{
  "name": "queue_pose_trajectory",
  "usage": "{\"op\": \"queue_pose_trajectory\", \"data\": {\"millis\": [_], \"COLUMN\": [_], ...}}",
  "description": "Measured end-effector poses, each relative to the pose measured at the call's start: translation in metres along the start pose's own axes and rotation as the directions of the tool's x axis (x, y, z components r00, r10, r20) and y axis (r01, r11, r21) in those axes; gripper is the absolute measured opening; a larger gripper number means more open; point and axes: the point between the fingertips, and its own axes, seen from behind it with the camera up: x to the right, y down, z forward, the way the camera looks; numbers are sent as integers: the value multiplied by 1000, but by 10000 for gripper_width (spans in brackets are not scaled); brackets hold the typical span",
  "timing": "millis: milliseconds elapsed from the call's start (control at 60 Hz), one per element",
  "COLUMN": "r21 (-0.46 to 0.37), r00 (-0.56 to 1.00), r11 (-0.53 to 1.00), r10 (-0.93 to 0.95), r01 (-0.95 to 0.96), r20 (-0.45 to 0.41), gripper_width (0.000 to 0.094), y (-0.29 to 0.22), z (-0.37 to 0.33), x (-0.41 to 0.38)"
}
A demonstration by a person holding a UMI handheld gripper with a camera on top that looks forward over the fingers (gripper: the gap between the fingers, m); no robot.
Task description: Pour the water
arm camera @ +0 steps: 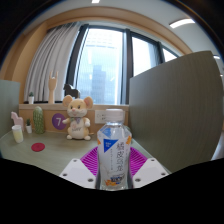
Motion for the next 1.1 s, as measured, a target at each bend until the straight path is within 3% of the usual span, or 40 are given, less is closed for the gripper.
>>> {"op": "queue_pose_trajectory", "data": {"millis": [133,317,600,833,983,1100], "r21": [9,67,176,277,273,223], "r00": [994,901,481,104,-204,-421], "r11": [994,898,465,61,-277,-520], "r10": [-113,-434,-874,-984,-942,-827], "r01": [113,434,868,959,921,825], "r20": [-7,-22,-67,-146,-266,-372], "gripper_width": [363,361,360,364,361,363], "y": [-15,-67,-113,-114,-107,-101], "z": [8,28,61,70,77,83], "x": [-22,-101,-278,-399,-450,-475]}}
